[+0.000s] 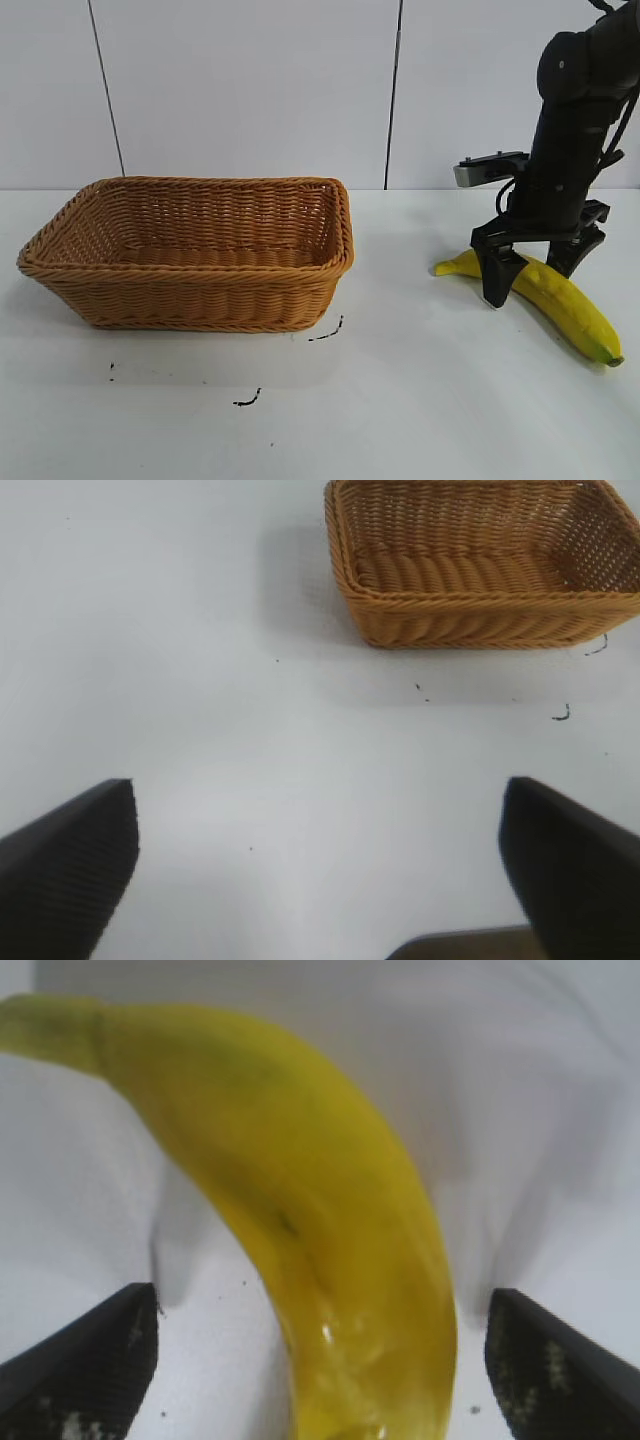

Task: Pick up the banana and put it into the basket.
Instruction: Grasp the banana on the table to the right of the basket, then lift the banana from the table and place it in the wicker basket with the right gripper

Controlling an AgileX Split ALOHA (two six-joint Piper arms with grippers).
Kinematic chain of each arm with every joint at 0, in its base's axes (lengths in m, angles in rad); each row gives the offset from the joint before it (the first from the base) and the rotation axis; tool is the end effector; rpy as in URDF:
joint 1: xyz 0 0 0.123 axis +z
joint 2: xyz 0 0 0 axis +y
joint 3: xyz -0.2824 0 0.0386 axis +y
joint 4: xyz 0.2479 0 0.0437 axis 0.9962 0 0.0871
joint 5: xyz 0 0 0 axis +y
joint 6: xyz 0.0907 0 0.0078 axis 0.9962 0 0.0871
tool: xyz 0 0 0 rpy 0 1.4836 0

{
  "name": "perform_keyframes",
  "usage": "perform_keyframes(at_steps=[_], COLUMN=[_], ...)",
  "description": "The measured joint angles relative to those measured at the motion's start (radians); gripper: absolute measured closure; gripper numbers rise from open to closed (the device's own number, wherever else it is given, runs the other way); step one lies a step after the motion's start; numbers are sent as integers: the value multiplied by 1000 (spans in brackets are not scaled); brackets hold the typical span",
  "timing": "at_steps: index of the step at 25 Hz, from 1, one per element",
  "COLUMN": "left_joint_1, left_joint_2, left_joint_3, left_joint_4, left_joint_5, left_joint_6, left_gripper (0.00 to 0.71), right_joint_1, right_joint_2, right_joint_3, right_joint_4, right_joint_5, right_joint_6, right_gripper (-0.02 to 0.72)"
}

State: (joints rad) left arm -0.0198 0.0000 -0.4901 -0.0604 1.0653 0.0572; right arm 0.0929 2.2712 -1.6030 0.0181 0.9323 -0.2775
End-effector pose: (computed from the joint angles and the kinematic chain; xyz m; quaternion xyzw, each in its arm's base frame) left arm -0.0041 -0.0047 0.2742 0.0341 0.8559 -0.0205 0.5156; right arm 0.4363 0.0420 0.1039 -0.1790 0.9834 0.0047 0.0293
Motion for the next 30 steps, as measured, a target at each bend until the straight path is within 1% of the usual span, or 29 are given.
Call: perform_keyframes(at_steps=[3, 7, 10, 13, 15, 20, 24, 28, 30], left_joint_1=[0, 0, 0, 0, 0, 0, 0, 0, 0], left_joint_2=[0, 0, 0, 0, 0, 0, 0, 0, 0], left_joint_3=[0, 0, 0, 0, 0, 0, 0, 0, 0], left_joint_4=[0, 0, 0, 0, 0, 0, 0, 0, 0], left_joint_5=[0, 0, 0, 0, 0, 0, 0, 0, 0], left_joint_6=[0, 0, 0, 0, 0, 0, 0, 0, 0], left_gripper=[15, 15, 15, 15, 15, 15, 15, 15, 15], right_joint_1=[0, 0, 0, 0, 0, 0, 11, 60, 100], right_joint_2=[-3, -52, -105, -138, -141, -141, -141, -140, -140], right_joint_3=[-7, -53, -132, -230, -295, -418, -438, -438, -438], right_joint_4=[-2, -2, -2, -2, -1, 28, 35, 31, 31], right_joint_5=[21, 71, 133, 221, 263, 275, 284, 284, 261], right_joint_6=[0, 0, 0, 1, 1, 13, 4, -7, -16], right_gripper=[383, 383, 383, 383, 383, 383, 383, 383, 383])
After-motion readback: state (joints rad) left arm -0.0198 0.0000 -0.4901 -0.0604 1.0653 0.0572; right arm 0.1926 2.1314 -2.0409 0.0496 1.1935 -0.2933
